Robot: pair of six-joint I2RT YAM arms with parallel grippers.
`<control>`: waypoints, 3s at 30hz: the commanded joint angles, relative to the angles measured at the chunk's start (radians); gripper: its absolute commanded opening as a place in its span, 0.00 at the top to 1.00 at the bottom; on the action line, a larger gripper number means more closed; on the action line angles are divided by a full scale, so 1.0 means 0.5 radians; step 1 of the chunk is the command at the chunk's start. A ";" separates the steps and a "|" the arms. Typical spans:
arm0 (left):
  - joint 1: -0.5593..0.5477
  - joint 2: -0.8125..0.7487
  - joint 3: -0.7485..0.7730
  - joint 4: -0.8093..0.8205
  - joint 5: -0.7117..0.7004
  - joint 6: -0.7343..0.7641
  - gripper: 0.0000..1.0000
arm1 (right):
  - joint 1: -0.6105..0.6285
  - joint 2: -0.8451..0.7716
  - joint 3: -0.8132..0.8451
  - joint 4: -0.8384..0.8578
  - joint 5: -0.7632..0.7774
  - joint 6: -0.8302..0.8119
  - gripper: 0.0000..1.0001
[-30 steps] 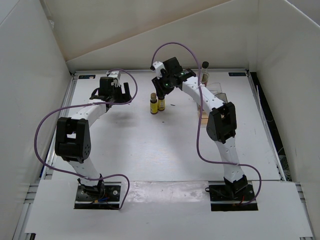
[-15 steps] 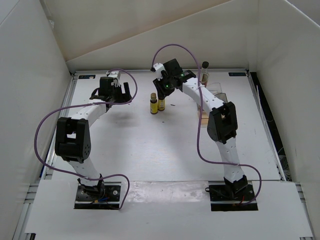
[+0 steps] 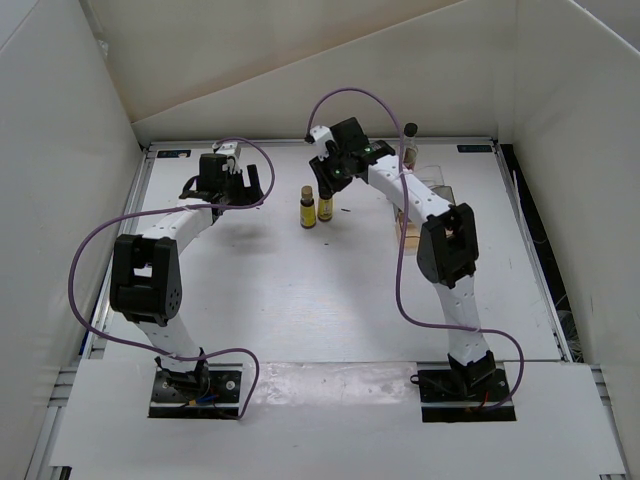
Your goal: Organize the condiment bottles
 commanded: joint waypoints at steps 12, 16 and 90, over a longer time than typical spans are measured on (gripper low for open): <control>-0.005 -0.039 -0.008 0.033 0.037 -0.010 0.00 | -0.028 -0.306 -0.032 0.077 0.044 -0.042 1.00; -0.005 -0.042 -0.008 0.033 0.041 -0.010 0.00 | -0.016 -0.411 -0.091 0.098 0.081 -0.066 1.00; -0.079 0.167 0.140 0.008 0.022 0.002 0.00 | -0.758 -1.031 -1.278 0.915 0.226 0.139 1.00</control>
